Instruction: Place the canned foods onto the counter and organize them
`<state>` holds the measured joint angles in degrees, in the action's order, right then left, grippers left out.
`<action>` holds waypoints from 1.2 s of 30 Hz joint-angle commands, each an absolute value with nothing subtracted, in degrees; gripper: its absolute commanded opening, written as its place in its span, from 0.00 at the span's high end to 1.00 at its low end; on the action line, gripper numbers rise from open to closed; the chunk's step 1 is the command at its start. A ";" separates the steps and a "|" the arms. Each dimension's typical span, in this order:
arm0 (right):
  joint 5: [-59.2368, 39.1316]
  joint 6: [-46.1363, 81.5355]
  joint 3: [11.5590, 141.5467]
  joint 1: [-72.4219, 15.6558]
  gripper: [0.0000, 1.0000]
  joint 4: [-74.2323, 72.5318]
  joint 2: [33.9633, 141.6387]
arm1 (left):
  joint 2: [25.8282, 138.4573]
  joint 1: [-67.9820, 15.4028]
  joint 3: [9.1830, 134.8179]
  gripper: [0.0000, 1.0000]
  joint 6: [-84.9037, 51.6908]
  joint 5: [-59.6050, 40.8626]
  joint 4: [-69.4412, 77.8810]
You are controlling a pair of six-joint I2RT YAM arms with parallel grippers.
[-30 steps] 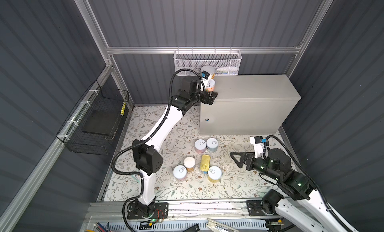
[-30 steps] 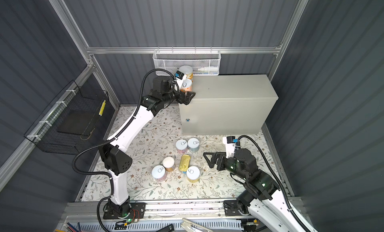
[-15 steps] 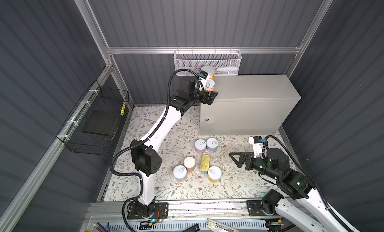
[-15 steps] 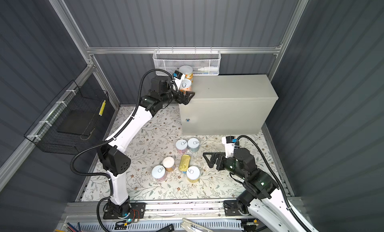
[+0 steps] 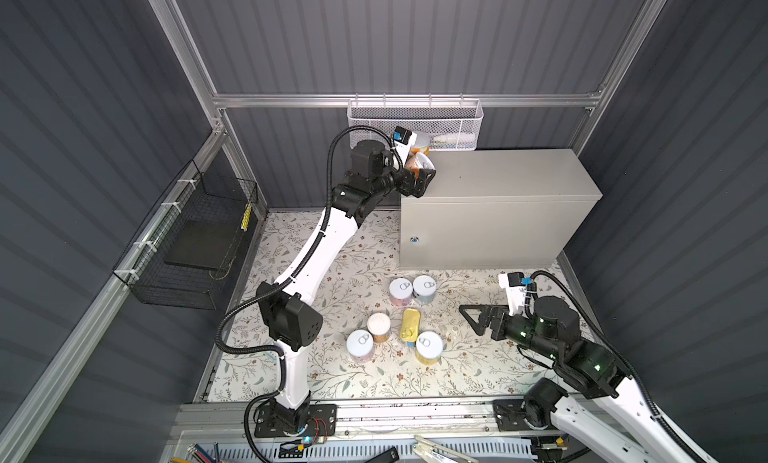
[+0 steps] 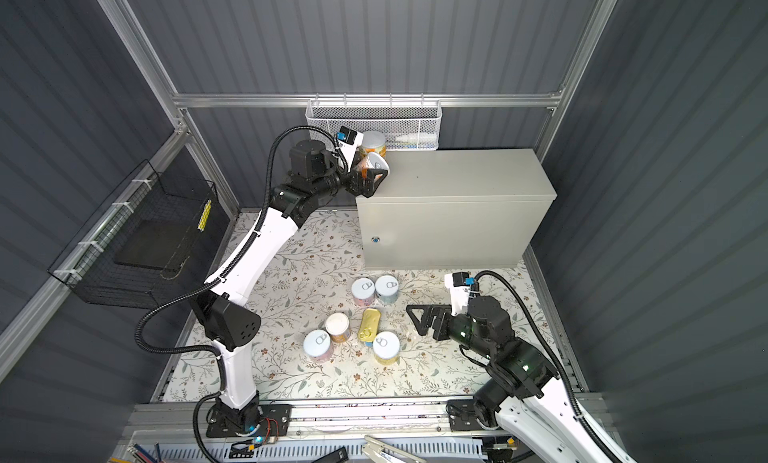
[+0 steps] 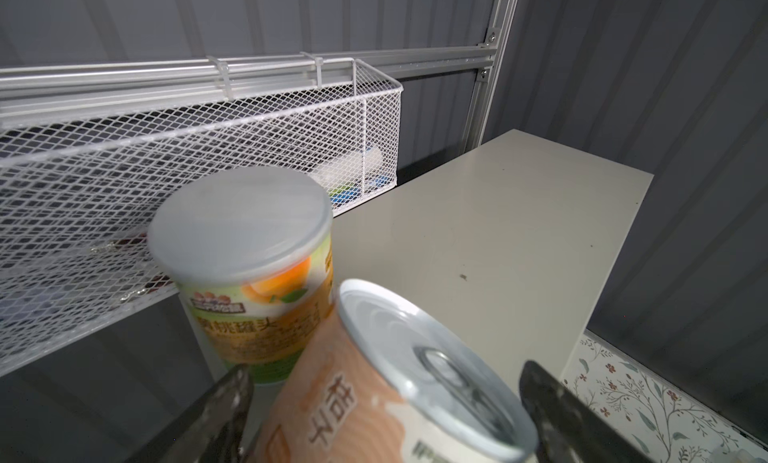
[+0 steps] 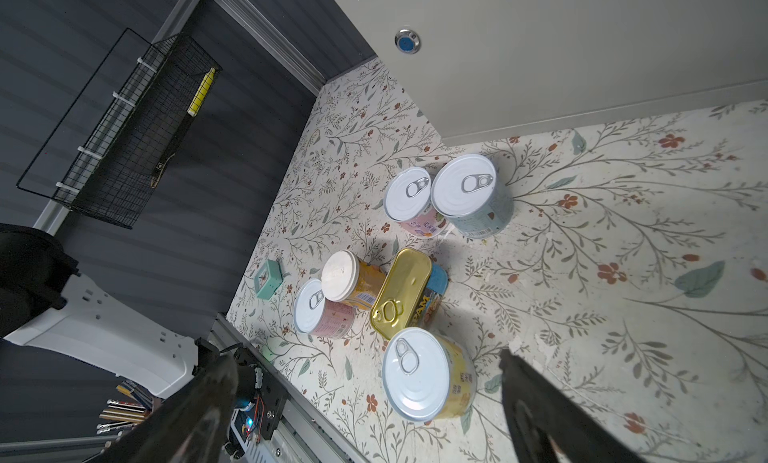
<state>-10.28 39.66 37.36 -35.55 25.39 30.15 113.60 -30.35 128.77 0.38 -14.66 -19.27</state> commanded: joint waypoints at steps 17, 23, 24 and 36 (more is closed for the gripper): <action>-8.92 39.12 37.32 -35.53 0.01 27.25 30.55 | 116.26 -29.81 130.12 0.00 -1.73 -17.21 -18.20; -8.20 39.02 37.80 -35.55 0.01 28.27 31.26 | 115.66 -29.79 131.39 0.00 -3.87 -17.50 -19.93; -7.20 38.98 38.33 -35.56 0.01 29.10 31.41 | 115.68 -29.71 132.03 0.00 -4.47 -17.41 -20.91; 4.40 22.71 50.91 -37.71 0.01 22.58 44.26 | 114.30 -28.59 132.18 0.00 -9.40 -18.34 -23.24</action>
<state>0.67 29.47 47.97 -37.47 26.76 41.45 115.77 -29.15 131.28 -7.44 -16.36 -22.06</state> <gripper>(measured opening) 0.989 0.996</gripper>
